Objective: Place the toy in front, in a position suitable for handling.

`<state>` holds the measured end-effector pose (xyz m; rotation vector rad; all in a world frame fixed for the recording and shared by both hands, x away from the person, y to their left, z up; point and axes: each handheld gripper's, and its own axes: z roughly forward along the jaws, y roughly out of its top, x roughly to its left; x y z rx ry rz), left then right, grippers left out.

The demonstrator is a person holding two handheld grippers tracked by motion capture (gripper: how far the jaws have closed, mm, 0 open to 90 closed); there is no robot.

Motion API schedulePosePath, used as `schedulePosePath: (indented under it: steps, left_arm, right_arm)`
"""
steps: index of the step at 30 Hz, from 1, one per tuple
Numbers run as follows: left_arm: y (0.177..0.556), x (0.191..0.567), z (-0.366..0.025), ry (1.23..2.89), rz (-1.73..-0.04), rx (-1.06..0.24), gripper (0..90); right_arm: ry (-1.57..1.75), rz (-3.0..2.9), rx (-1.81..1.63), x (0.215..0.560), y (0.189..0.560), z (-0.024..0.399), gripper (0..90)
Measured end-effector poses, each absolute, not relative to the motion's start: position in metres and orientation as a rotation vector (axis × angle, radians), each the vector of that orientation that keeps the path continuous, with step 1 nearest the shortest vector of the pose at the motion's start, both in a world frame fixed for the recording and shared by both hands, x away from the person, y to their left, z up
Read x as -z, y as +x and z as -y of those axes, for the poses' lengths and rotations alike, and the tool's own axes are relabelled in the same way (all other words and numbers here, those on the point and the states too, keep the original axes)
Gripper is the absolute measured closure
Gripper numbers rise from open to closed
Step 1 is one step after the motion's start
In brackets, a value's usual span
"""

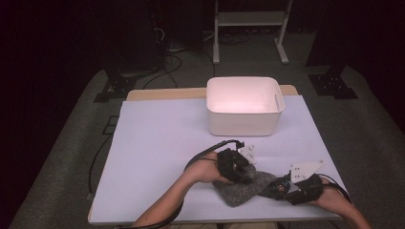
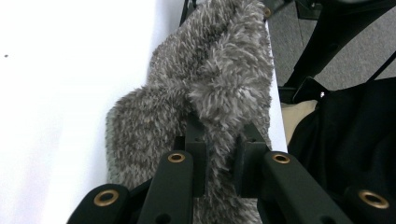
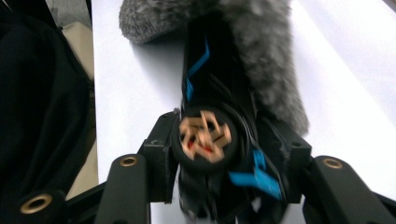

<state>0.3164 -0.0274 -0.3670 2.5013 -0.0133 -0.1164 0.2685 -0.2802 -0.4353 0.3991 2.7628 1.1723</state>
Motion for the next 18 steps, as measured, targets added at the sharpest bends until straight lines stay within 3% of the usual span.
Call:
schedulePosePath:
  steps: [6, 10, 18]
  left_arm:
    - [0.319, 0.365, 0.01, 2.489, -0.035, 0.113, 80.0]
    - [0.32, 0.367, 0.001, 2.478, -0.054, 0.121, 79.9]
    - [0.317, 0.375, 0.024, 2.513, -0.035, 0.138, 70.4]
  right_arm:
    - [0.362, -2.787, -1.123, 0.432, 0.274, 0.263, 48.5]
    - [0.347, -2.814, -1.072, 0.436, 0.275, 0.257, 53.4]
    - [0.377, -2.803, -1.089, 0.437, 0.274, 0.258, 53.9]
